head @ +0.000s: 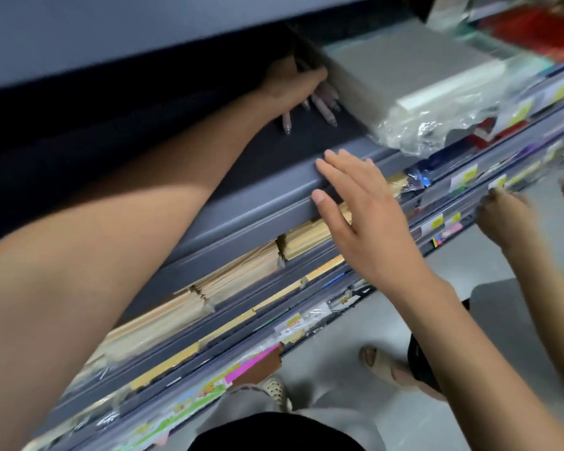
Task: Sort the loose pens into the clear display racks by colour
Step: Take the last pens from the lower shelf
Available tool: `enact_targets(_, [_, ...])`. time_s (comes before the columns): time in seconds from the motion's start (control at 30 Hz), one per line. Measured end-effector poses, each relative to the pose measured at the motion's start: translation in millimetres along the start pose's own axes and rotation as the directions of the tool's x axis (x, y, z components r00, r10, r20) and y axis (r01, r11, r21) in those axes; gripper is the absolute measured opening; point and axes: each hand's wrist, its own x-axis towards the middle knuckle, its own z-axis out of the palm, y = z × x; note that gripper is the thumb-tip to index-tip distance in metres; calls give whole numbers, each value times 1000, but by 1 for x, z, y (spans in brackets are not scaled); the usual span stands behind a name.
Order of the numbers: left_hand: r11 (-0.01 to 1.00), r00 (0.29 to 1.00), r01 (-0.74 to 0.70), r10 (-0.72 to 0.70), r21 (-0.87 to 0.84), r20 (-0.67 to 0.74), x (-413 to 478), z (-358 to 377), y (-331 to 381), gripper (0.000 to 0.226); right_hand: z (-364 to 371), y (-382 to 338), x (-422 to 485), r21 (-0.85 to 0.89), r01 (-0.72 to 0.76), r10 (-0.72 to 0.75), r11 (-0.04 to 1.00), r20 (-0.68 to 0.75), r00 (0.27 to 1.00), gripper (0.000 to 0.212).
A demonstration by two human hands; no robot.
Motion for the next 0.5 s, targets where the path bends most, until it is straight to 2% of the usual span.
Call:
enact_targets(0.1, [999,999,41,-40,-25,36,10,6,7,23,-1,1,1,42,-5,6,999,-9,1000,40])
enact_targets(0.2, [997,991,76,-78,21,110,10,6,6,30,-1,1,3,54,2,1,999,-43,999,37])
enact_targets(0.33, [996,991,74,-78,43,112,6,1,10,21,-2,0,9,31,-16,18,999,-97,995,30])
enact_targets(0.4, [991,976,111,-123,76,181,3,-1,10,22,-4,-1,11,34,-36,39,999,-102,994,27])
enact_targets(0.5, [997,988,61,-67,47,136,-1,-6,2,12,-5,-1,14,34,-47,51,998,-105,993,25])
